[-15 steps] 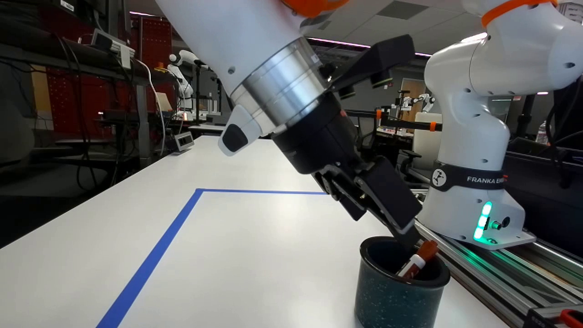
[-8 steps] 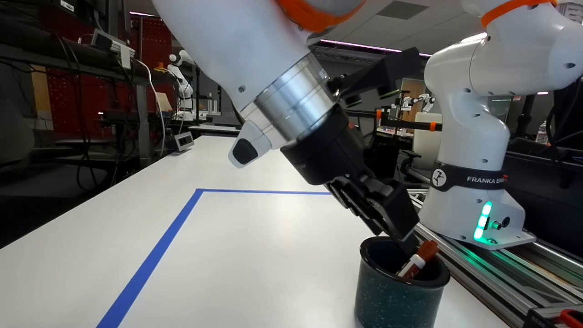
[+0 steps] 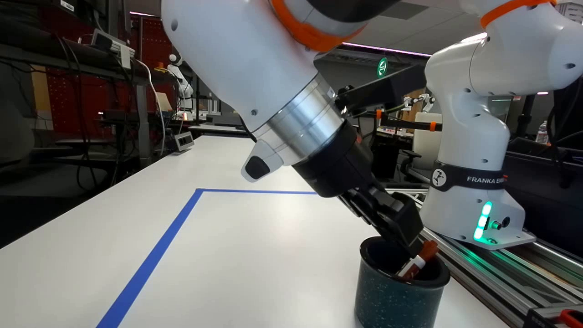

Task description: Remove the marker from the cup and put it on the table

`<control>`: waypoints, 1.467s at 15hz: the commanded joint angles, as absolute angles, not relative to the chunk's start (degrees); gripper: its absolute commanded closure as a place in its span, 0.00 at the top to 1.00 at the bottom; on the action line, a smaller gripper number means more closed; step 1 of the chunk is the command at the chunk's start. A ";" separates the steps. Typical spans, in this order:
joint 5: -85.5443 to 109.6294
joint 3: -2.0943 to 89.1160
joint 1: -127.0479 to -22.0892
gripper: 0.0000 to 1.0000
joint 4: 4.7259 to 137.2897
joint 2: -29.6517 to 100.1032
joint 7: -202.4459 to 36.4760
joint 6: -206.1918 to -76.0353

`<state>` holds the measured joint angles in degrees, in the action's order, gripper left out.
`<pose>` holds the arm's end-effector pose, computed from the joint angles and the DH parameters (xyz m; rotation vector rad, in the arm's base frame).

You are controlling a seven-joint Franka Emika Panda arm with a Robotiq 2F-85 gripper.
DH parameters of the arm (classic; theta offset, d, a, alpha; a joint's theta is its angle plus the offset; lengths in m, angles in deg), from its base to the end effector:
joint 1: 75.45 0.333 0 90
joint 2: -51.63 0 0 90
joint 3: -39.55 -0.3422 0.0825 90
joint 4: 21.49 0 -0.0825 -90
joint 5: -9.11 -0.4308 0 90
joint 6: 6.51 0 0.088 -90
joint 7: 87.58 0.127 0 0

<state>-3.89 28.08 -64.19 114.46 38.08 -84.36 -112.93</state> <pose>0.3868 0.1915 0.1686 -2.8407 -0.2895 1.1726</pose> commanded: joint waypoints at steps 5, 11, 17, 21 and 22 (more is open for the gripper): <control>-4.30 27.93 -63.88 0.36 115.05 35.61 -84.57 -114.03; -4.09 27.88 -63.86 0.39 114.44 33.07 -85.12 -114.43; -3.84 27.79 -63.78 0.00 113.89 31.89 -85.13 -114.95; -4.06 27.52 -63.72 0.05 114.17 33.85 -84.79 -114.04; -4.26 27.41 -63.76 0.05 114.16 34.45 -84.72 -113.56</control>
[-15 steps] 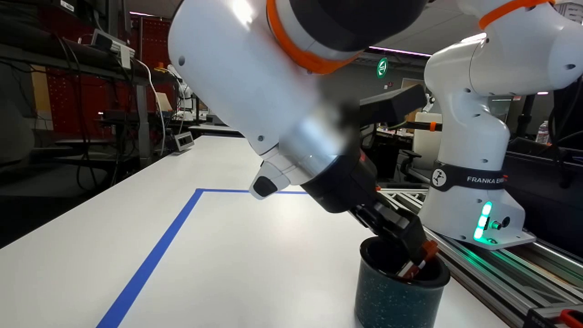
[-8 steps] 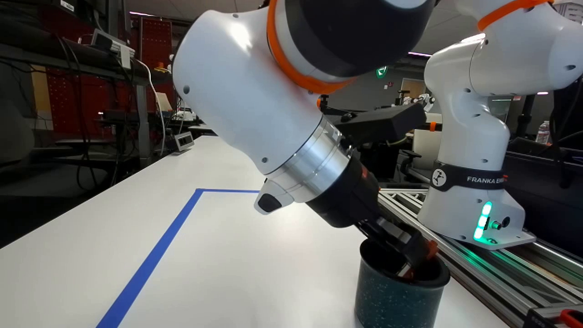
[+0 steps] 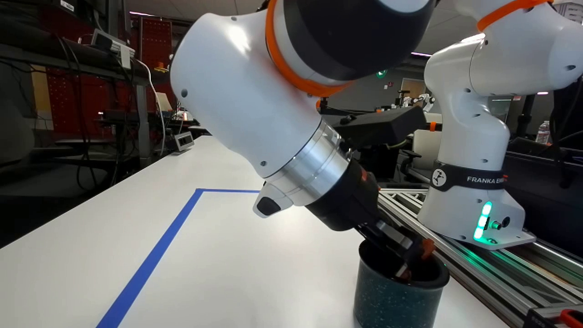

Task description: Remove the marker from the cup and put it on the table

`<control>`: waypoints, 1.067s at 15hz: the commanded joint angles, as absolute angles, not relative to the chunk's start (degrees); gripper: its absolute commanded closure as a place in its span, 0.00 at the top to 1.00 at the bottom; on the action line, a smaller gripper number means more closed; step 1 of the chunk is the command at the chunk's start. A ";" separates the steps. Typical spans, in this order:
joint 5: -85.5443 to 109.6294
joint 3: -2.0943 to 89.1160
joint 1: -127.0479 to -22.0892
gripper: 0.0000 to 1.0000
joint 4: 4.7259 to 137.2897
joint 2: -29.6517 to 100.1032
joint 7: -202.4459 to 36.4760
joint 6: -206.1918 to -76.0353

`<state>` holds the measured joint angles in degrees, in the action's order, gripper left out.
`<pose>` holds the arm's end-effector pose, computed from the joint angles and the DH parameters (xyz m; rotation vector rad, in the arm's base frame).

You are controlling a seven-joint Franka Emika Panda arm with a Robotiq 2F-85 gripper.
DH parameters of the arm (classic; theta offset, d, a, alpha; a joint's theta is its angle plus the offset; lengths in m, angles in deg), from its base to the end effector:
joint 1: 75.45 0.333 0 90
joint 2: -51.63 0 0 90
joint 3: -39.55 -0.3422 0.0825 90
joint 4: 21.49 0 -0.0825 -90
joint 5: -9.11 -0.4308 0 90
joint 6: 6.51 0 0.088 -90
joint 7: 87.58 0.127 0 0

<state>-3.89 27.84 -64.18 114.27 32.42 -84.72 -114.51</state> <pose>0.3736 0.1912 0.1282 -2.8008 -0.2880 1.2697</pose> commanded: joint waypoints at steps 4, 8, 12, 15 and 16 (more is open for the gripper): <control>-5.93 26.71 -64.17 0.05 114.44 38.47 -85.31 -111.26; -7.58 26.80 -64.17 0.05 114.64 44.18 -84.44 -106.54; -7.10 27.66 -64.18 0.05 116.56 50.29 -81.52 -105.20; -5.61 28.54 -64.68 0.05 118.74 54.23 -78.51 -107.21; -4.65 28.89 -64.91 0.05 119.47 55.18 -77.15 -107.70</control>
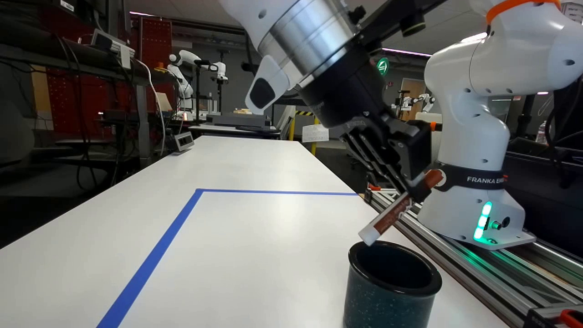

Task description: Remove the marker from the cup and put it on the table

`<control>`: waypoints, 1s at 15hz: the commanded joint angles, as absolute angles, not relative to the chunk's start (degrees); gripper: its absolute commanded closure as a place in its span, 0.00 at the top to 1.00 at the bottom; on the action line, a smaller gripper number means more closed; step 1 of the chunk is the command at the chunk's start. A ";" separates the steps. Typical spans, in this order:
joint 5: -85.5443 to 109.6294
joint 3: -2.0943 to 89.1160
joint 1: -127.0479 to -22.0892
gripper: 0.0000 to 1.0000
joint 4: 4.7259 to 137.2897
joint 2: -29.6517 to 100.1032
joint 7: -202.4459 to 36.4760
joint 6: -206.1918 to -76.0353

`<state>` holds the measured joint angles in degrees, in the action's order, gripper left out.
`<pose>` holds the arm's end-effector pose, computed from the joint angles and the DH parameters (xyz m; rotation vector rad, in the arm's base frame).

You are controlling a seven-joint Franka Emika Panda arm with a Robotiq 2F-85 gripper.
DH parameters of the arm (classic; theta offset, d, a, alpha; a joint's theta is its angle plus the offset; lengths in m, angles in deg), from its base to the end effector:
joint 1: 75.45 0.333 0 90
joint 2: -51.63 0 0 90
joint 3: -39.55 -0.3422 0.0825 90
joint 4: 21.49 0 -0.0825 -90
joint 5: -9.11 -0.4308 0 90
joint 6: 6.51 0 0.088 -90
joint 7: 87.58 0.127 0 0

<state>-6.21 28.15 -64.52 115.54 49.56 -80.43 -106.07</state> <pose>0.3858 0.1906 0.2495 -2.8747 -0.1837 1.0927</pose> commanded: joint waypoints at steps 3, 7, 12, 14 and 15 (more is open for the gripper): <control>-1.81 30.11 -66.15 0.05 122.02 57.14 -74.61 -110.18; 2.67 31.88 -68.25 0.05 125.64 57.53 -72.55 -116.26; 7.21 33.95 -70.66 0.05 130.90 55.99 -72.10 -126.35; 8.36 34.65 -71.38 0.05 133.11 55.01 -72.61 -130.55; 8.79 34.94 -71.69 0.05 134.19 54.84 -72.78 -132.47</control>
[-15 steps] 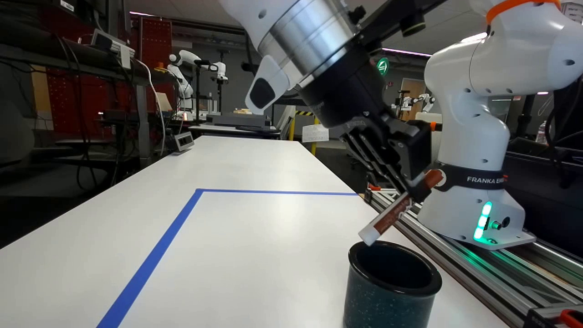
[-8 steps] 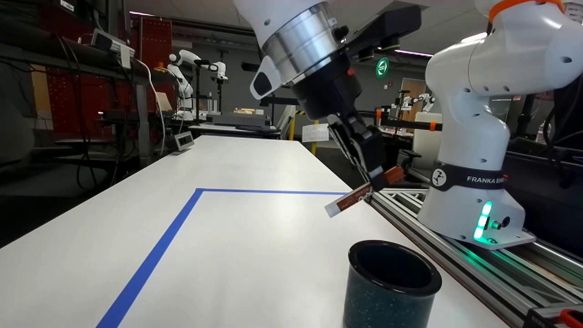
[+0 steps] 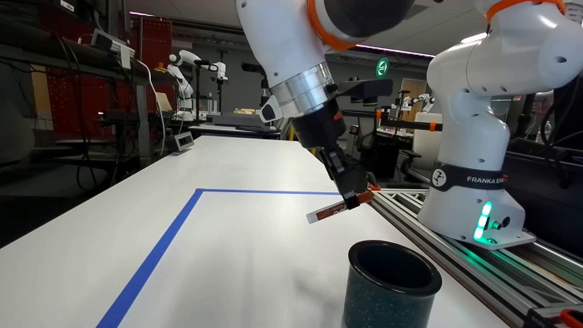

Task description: Remove the marker from the cup and put it on the table

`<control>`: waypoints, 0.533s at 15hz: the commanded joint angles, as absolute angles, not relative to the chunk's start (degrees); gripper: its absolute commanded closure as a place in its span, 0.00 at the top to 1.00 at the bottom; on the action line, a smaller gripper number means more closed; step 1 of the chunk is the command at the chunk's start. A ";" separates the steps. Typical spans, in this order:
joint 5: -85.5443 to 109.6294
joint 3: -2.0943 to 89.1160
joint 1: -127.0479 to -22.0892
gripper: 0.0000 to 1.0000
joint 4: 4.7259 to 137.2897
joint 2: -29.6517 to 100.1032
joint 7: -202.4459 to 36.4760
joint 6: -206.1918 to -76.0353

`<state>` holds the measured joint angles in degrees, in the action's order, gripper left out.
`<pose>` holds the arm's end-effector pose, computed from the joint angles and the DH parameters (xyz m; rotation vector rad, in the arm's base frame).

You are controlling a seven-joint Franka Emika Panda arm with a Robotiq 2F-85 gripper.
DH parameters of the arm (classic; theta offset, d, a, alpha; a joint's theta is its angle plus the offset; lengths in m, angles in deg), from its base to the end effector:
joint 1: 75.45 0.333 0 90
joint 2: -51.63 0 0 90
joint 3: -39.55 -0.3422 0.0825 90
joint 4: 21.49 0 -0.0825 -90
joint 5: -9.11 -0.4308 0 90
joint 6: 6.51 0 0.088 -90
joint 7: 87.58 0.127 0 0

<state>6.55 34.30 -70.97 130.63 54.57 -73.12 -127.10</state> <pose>0.3672 0.0652 0.1976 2.9666 -0.1729 -0.7492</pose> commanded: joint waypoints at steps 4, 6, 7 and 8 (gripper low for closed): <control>10.32 35.70 -72.31 0.05 136.83 52.49 -74.09 -139.72; 10.51 35.96 -72.38 0.05 135.85 49.79 -75.19 -142.28; 10.60 36.06 -72.40 0.05 136.12 49.32 -75.61 -143.32; 10.59 36.30 -72.51 0.05 136.07 48.28 -76.46 -144.75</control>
<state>9.02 35.63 -72.16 136.15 50.71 -74.57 -141.16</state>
